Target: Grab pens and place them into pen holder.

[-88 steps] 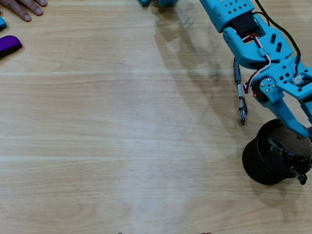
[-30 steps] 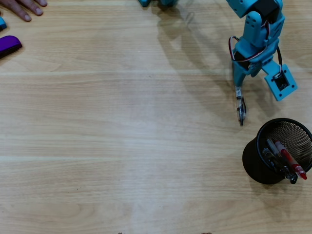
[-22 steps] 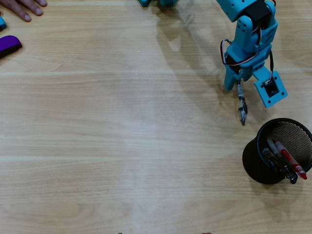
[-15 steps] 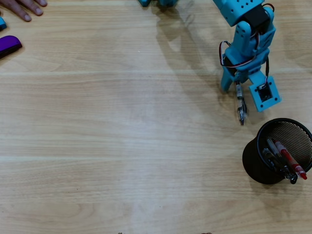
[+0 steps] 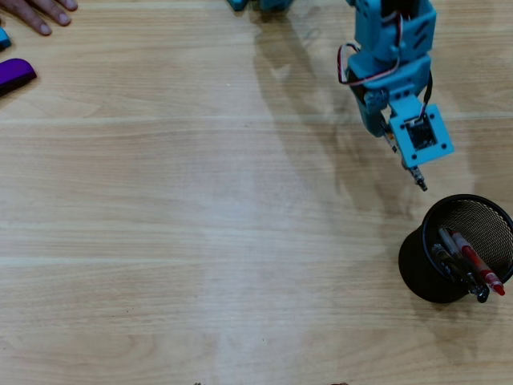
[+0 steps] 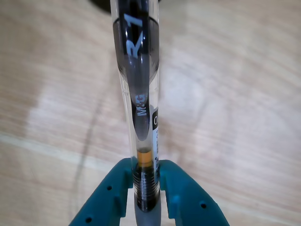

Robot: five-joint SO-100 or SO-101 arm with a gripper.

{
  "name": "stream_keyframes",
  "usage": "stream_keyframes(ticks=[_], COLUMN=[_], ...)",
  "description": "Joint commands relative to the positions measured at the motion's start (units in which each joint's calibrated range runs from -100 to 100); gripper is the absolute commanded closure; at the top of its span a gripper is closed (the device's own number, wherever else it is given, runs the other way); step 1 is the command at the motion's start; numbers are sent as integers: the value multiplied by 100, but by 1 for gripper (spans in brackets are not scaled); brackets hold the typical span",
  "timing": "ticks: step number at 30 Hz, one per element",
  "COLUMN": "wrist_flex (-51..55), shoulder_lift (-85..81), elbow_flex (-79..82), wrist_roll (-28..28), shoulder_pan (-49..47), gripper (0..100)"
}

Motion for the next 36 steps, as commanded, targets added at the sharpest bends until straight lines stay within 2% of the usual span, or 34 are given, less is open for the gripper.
stream_keyframes(ticks=[1, 4, 11, 14, 20, 25, 28, 31, 36], wrist_flex=[-286, -1472, -6474, -7720, -7755, -7824, -7832, -7841, -7849], shoulder_lift=[-1367, -1122, 806, 1533, 1964, 1922, 1913, 1896, 1685], elbow_flex=[-727, -1234, -1442, -1433, -1197, -265, -147, -201, -274], wrist_roll=[197, 186, -127, -195, -190, -179, -164, 317, 516], shoulder_pan=[671, 687, 34, -136, -249, -112, -47, 1, 17], gripper=[98, 98, 98, 98, 98, 98, 93, 89, 89])
